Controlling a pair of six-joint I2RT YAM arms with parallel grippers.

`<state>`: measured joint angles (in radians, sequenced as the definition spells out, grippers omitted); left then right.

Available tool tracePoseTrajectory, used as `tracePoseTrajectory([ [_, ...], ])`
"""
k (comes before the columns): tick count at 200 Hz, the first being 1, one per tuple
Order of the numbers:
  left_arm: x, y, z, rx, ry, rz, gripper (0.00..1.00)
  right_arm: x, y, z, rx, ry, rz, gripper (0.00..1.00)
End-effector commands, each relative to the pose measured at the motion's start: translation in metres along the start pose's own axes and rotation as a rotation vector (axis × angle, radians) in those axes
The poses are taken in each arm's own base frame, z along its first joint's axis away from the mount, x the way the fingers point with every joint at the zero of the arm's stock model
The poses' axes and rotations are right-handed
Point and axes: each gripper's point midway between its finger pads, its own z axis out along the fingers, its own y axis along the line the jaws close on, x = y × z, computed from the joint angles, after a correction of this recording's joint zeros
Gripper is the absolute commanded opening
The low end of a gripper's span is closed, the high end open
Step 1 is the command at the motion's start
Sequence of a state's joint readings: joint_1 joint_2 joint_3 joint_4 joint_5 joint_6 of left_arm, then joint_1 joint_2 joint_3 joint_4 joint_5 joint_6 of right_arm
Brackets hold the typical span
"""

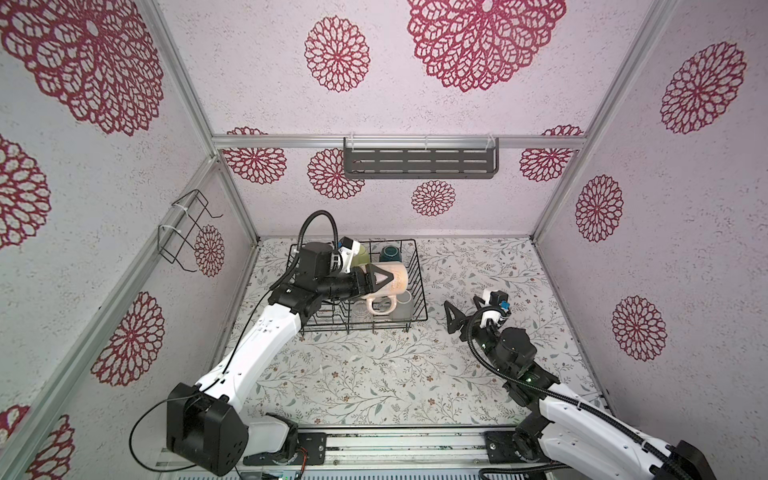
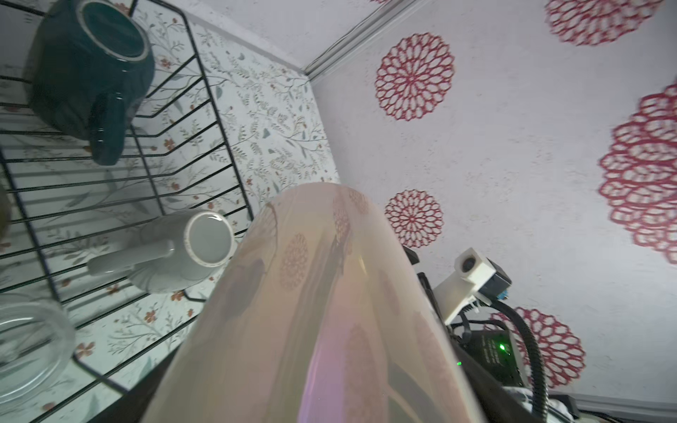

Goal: Load the cups into the dish rack
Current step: 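Open the right gripper and draw it back while the left gripper lifts the mug, then lower the pink mug upside down with the left gripper into the rack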

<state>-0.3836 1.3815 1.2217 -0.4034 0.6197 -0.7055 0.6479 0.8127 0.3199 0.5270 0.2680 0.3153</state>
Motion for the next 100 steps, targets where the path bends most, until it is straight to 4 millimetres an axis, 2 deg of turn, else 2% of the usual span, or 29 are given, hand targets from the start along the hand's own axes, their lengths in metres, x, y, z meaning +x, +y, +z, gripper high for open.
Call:
tracePoseTrajectory([
  [1, -0.013, 0.006, -0.002, -0.125, 0.0, 0.103, 0.51, 0.002, -0.017, -0.007, 0.074, -0.014, -0.018, 0.99],
  [34, -0.023, 0.034, 0.003, -0.32, 0.072, 0.155, 0.49, 0.016, -0.024, -0.013, 0.078, 0.003, -0.031, 0.99],
  [64, -0.035, 0.047, 0.01, -0.407, 0.111, 0.211, 0.48, 0.024, -0.027, -0.015, 0.082, 0.034, -0.057, 0.99],
  [100, -0.041, 0.069, 0.033, -0.483, 0.215, 0.263, 0.42, 0.029, -0.033, -0.019, 0.106, 0.064, -0.069, 0.99],
])
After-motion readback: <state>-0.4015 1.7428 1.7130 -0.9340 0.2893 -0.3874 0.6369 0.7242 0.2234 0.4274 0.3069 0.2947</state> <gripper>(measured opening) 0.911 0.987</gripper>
